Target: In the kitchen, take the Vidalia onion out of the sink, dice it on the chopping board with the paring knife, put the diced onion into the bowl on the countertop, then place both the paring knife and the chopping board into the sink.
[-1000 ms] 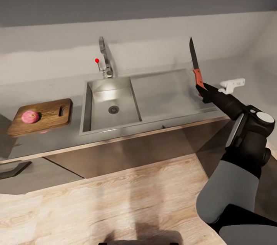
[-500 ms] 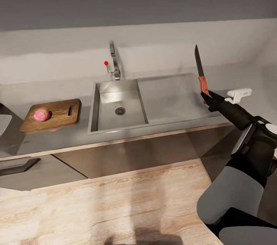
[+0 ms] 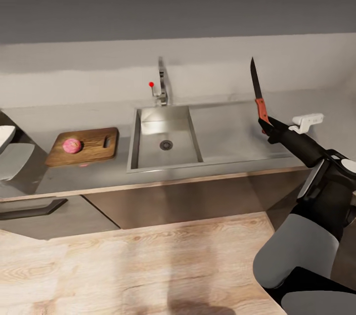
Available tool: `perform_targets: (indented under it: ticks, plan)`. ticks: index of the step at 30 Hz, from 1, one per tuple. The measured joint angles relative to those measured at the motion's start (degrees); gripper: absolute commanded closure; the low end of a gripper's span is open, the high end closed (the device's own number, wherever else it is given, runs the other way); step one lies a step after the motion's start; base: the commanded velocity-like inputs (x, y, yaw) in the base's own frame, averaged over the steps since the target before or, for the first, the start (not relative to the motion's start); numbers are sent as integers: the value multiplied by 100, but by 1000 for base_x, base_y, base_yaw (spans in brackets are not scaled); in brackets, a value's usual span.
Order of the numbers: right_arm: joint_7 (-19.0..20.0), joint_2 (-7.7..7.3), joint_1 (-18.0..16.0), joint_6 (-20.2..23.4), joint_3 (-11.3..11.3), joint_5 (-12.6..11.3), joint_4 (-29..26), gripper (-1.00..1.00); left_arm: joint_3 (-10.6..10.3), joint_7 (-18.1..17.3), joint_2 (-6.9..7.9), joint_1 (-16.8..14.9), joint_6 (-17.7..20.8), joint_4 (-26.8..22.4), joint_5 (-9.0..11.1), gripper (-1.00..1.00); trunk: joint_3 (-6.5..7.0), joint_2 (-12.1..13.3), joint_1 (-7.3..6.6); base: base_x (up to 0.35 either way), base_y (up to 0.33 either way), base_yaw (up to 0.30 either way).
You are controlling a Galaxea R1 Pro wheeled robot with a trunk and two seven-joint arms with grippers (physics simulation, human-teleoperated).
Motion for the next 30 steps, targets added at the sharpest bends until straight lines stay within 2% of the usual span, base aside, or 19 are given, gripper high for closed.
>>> perform_targets:
  ticks: [8,15,30]
  plan:
    - [-16,0,3,1,-8,10,26,100,8,19,7,0,7,-38,-4,-100,69,0,0,0,20,120]
    - [-18,1,2,1,-137,10,23,100,16,23,98,0,8,-116,-2,-100,130,0,0,0,1,117]
    - [-9,1,3,1,-164,10,20,100,9,15,97,0,1,-161,-1,-100,261,0,0,0,0,117]
